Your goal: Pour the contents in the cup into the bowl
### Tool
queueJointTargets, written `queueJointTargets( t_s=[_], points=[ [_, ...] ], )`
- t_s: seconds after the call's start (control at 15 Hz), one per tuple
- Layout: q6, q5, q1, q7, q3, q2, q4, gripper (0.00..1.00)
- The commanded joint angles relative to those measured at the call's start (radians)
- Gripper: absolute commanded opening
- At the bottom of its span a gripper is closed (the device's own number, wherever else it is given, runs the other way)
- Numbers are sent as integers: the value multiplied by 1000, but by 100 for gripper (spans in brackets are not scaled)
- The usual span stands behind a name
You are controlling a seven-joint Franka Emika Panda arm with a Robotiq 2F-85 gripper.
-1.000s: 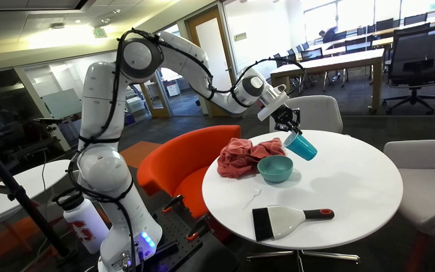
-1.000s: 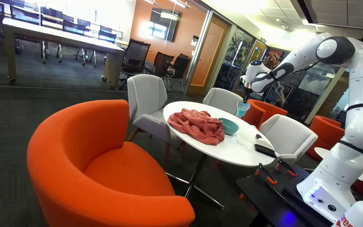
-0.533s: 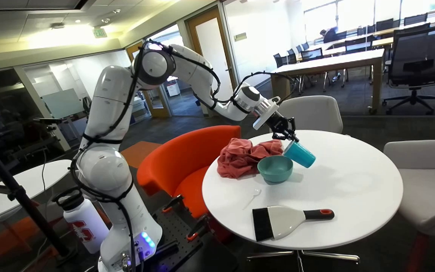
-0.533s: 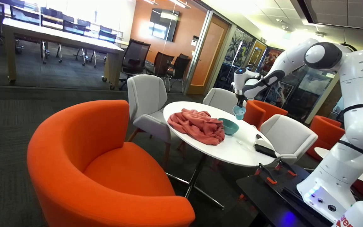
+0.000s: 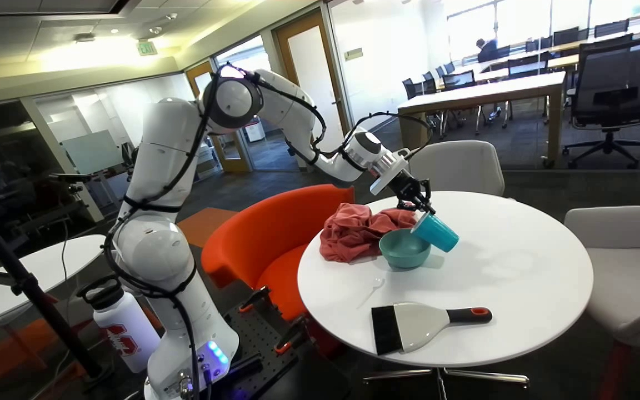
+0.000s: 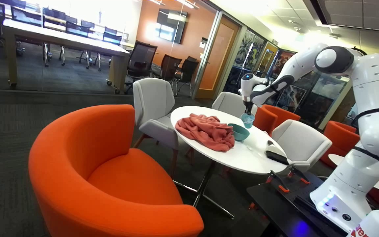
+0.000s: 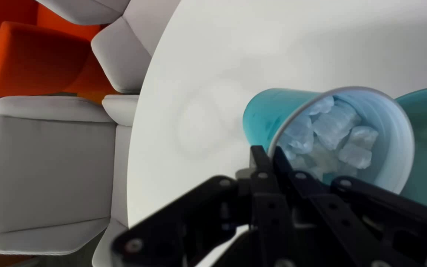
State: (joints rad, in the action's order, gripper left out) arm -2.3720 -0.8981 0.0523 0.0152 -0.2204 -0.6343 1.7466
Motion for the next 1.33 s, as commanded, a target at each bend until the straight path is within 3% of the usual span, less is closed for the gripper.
queueJointTargets(
  t_s=[0.0,0.27,0.6,0.87,1.27],
  points=[
    [73,-45,12,-59,12,-7,-15,1],
    [278,-141,91,-217,17,-34,-42,1],
    [592,-207,147,-321,80,-128,-137,1],
    [781,-249,157,-294,114,-236,-245,1],
    [884,-338,149,-194,133,-381,-381,1]
  ],
)
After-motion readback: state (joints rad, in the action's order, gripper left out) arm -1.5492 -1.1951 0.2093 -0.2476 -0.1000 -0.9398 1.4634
